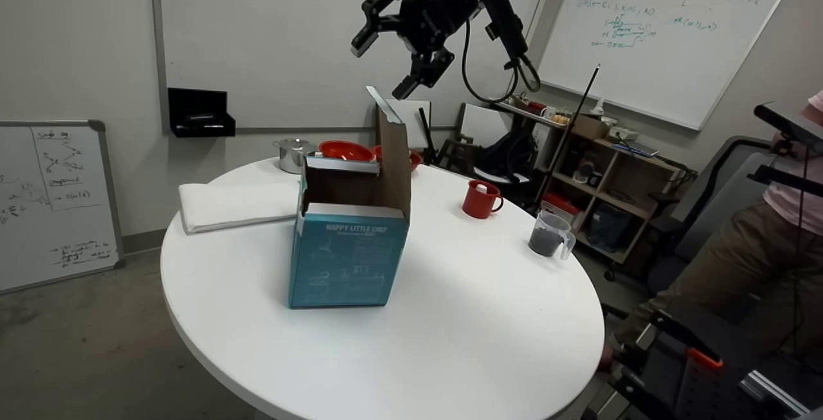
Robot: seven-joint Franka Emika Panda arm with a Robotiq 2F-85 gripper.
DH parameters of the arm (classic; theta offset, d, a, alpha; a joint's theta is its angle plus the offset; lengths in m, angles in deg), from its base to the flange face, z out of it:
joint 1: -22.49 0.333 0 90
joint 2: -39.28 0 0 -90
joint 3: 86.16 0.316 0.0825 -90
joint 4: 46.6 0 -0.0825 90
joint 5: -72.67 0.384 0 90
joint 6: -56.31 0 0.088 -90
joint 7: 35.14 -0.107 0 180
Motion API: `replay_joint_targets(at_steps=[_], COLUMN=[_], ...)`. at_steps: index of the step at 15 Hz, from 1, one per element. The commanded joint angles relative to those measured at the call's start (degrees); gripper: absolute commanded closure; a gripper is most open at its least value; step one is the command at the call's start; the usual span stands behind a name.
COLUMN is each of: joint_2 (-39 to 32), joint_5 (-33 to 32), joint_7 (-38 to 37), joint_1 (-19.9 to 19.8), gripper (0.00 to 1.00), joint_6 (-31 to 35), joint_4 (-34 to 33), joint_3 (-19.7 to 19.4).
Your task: Close the box
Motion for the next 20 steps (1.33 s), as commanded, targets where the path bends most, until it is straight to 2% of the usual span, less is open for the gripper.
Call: replay_joint_targets(at_steps=[1,7,12,13,20], joint_2=[4.4,6.6,7.1,1.1,-9.1], joint_5=[-2.6,-6.8,-7.3,-8.9,-12.0], joint_7=[-2.7,-7.7,-9.4,-11.9,-19.1], joint_1=[1.8,2.8,2.8,3.9,6.6], gripper=[0.0,0.0,0.0,0.0,0.0], joint_6=[2.4,1.1,-0.6,1.5,1.0], joint_4=[3.6,5.4,6.0,1.8,-6.3], joint_3=[0.4,0.3,0.3,1.0,2.5])
